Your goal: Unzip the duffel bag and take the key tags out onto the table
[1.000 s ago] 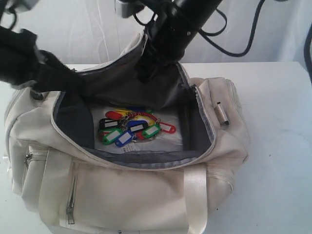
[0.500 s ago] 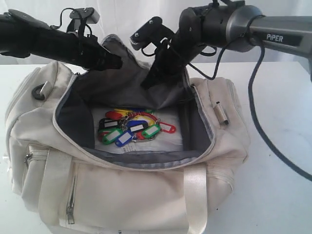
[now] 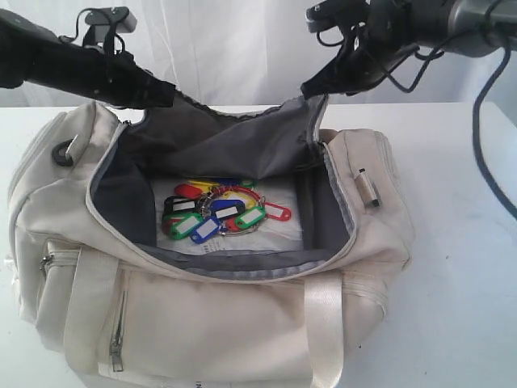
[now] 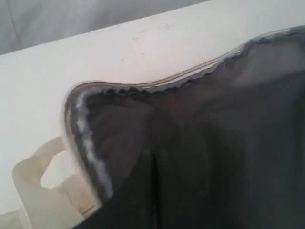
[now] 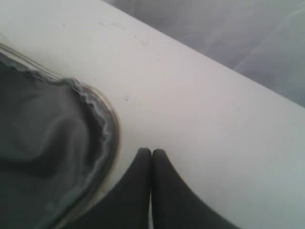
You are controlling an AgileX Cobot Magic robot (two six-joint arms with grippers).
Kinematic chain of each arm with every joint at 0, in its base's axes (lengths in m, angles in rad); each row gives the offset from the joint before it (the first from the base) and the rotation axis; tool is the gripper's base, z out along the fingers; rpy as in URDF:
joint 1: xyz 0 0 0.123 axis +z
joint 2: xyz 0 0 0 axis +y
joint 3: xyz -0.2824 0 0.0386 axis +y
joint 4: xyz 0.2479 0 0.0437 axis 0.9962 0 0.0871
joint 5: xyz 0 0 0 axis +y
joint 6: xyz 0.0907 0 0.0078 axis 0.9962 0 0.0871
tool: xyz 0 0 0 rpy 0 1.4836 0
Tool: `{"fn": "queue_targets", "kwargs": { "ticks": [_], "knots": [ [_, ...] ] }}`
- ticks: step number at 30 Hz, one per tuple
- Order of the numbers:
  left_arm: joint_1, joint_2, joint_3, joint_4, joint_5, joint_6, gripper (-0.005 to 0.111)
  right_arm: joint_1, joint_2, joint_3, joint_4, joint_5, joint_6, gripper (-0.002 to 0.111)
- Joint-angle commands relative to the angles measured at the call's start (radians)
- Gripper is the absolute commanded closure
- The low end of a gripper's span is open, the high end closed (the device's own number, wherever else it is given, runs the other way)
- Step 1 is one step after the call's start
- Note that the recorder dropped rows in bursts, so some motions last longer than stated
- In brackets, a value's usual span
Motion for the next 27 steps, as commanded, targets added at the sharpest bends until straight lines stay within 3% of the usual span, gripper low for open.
{"fn": "queue_targets", "kwargs": {
  "ticks": [1,7,11,16,21,27],
  "knots": [
    [0.001,-0.133,-0.003,0.061,0.141,-0.028,0.107,0.007,-0.118,0.002,0.144,0.080,-0.162,0.108],
    [0.001,-0.349,0.044,0.335,0.311,-0.285,0.107,0.007,-0.232,0.004,0.483,0.340,-0.521,0.108],
    [0.001,-0.543,0.199,0.539,0.329,-0.479,0.107,0.007,-0.270,0.004,0.686,0.507,-0.611,0.108],
    [0.001,-0.809,0.418,0.617,0.356,-0.557,0.107,0.012,-0.278,0.031,0.840,0.594,-0.670,0.108],
    [0.001,-1.087,0.581,0.746,0.363,-0.617,0.107,0.102,-0.278,0.129,0.821,0.565,-0.714,0.108],
    [0.001,-1.310,0.712,0.955,0.343,-0.773,0.107,0.255,-0.269,0.238,0.521,0.278,-0.554,0.108]
  ]
}}
